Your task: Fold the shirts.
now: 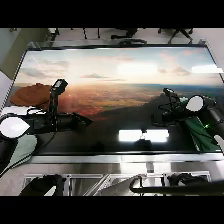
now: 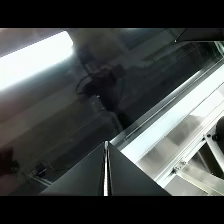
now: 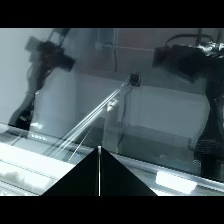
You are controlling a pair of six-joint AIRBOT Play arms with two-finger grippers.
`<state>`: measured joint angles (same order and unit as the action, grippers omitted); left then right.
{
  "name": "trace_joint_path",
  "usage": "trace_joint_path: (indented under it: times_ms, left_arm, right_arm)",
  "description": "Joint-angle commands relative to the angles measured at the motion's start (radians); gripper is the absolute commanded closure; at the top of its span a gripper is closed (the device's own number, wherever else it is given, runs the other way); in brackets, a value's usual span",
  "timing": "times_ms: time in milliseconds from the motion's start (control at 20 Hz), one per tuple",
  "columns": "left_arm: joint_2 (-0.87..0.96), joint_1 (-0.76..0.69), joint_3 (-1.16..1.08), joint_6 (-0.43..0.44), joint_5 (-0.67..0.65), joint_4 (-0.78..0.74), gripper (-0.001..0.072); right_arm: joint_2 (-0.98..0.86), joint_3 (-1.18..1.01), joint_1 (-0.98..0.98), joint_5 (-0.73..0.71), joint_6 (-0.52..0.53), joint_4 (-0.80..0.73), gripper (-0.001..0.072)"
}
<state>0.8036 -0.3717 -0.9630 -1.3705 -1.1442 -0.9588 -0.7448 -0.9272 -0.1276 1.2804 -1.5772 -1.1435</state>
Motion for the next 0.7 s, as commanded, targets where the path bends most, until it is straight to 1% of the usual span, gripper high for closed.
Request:
trace_joint_path:
  times_ms: [0, 600, 650]
  left_arm:
    - [-0.001, 0.001, 0.000, 0.000, 0.000, 0.000, 0.0692]
    - [-0.001, 0.001, 0.000, 0.000, 0.002, 0.000, 0.0692]
    - [0.000, 0.001, 0.000, 0.001, 0.020, 0.000, 0.0692]
  right_arm:
    - [0.001, 0.000, 0.000, 0.000, 0.000, 0.000, 0.0695]
    - [0.001, 0.000, 0.000, 0.000, 0.000, 0.000, 0.0694]
    - [0.001, 0.000, -0.001, 0.000, 0.000, 0.000, 0.0695]
